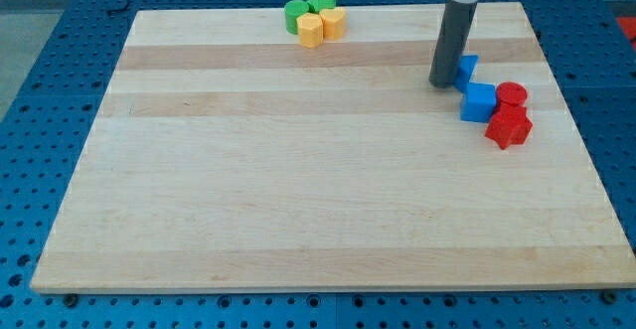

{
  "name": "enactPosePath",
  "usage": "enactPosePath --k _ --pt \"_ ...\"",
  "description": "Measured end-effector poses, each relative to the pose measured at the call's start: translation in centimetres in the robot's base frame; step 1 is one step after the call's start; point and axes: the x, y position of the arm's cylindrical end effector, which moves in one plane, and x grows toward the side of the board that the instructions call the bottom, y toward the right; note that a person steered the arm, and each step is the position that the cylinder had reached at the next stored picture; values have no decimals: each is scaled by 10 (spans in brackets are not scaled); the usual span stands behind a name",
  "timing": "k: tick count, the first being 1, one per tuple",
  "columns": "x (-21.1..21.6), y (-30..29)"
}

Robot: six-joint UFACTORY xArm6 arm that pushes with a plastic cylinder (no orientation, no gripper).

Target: Slide the blue triangle closer to blue cube and red circle

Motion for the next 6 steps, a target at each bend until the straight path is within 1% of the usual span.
enactPosePath --k 1,3,4,5,6 --pt "-13 16" --pt "-17 -5" --pt "-37 -5" --pt "-56 20" --pt "-44 34"
